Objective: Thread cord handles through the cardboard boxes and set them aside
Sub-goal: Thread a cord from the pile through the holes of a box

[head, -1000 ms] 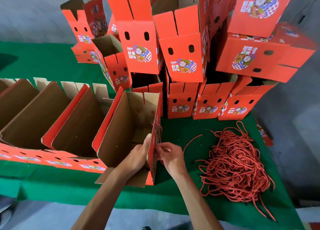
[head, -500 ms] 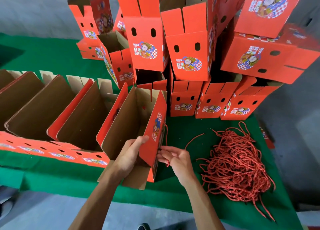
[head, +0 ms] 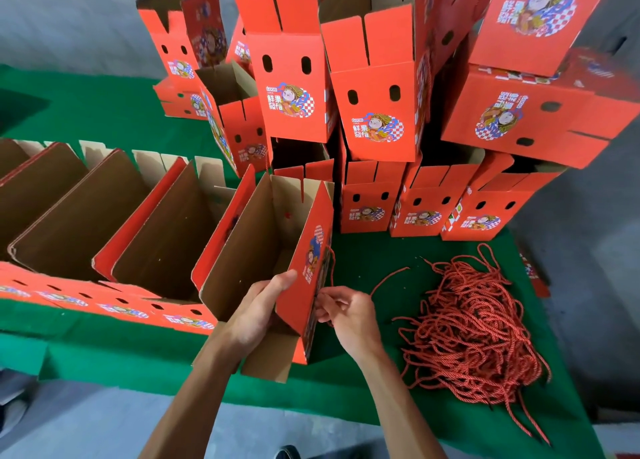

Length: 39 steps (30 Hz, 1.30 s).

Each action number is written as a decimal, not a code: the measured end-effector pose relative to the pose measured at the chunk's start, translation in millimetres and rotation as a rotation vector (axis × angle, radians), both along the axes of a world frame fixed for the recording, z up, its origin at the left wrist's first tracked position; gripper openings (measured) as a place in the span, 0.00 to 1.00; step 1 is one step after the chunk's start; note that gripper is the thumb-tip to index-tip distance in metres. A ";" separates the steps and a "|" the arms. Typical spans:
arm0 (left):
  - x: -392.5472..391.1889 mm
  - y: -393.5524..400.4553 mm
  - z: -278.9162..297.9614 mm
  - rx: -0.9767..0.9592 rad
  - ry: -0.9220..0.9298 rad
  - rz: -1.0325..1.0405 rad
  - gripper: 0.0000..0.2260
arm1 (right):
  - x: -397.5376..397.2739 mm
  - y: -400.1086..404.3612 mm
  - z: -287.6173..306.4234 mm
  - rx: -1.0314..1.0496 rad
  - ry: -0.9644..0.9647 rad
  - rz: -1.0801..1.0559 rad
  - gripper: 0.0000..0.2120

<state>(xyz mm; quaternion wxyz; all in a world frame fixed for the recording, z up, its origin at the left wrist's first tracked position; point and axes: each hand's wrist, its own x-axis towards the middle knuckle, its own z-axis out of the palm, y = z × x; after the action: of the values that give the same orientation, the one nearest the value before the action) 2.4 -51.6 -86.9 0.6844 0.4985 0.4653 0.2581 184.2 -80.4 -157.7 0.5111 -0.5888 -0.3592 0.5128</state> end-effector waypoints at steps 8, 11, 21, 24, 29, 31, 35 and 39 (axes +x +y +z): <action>8.4 8.2 2.2 0.222 0.343 -0.140 0.09 | 7.3 9.9 -9.6 0.040 0.078 0.091 0.09; 22.3 12.6 0.5 0.411 0.549 -0.142 0.06 | 6.4 10.6 -13.9 0.031 0.094 0.092 0.13; 26.6 15.0 6.6 0.431 0.742 -0.126 0.07 | 42.4 9.3 -63.3 -0.300 -0.414 -0.316 0.09; 22.6 17.6 31.4 0.678 0.796 -0.018 0.12 | 54.9 18.5 -79.5 -0.498 -0.658 -0.156 0.29; -14.5 37.5 75.9 1.166 0.863 0.227 0.11 | 54.1 29.0 -84.9 -0.463 -0.921 0.000 0.08; -35.0 50.9 83.1 1.197 0.936 0.199 0.11 | 54.6 31.8 -86.3 -0.452 -0.872 0.002 0.10; -66.5 76.6 86.9 1.050 0.958 -0.044 0.14 | 57.3 22.4 -84.7 -0.409 -0.650 -0.029 0.17; -73.7 96.5 93.9 1.066 1.010 -0.229 0.18 | 57.8 13.2 -77.8 -0.415 -0.281 -0.204 0.12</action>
<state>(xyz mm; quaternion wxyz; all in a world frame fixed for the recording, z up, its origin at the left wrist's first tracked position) -71.3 44.8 7.0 0.0749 0.8664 0.4801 0.1150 242.0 -67.2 -235.5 0.3737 -0.7795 -0.2528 0.4345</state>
